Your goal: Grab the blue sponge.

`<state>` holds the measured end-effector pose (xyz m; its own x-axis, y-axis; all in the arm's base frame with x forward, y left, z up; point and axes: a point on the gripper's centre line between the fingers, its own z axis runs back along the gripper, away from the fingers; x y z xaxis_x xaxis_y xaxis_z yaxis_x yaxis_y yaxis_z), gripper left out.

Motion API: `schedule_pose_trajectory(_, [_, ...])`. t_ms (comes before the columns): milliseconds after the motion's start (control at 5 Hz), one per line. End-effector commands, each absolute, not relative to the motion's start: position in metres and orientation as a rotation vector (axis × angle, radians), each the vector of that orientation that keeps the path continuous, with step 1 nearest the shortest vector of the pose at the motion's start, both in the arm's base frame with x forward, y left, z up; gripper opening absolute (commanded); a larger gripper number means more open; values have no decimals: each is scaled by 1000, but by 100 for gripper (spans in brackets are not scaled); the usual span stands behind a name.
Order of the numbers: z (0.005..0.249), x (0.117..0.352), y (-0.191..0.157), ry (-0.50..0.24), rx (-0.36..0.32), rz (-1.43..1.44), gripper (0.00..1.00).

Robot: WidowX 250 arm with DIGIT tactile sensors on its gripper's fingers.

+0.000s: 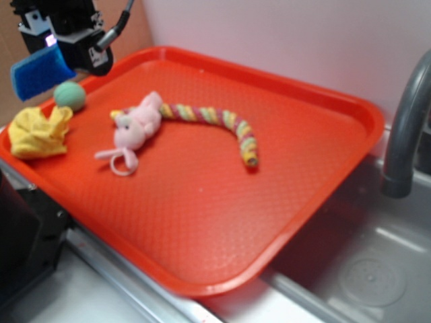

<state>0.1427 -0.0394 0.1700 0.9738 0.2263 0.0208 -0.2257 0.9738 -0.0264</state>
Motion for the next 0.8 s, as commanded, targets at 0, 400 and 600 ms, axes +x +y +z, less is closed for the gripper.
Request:
schedule_pose_trajectory(0, [205, 148, -60, -79, -8, 255, 0])
schedule_pose_trajectory(400, [209, 151, -57, -87, 8, 223, 0])
schedule_pose_trajectory(600, [208, 150, -59, -76, 20, 210, 0])
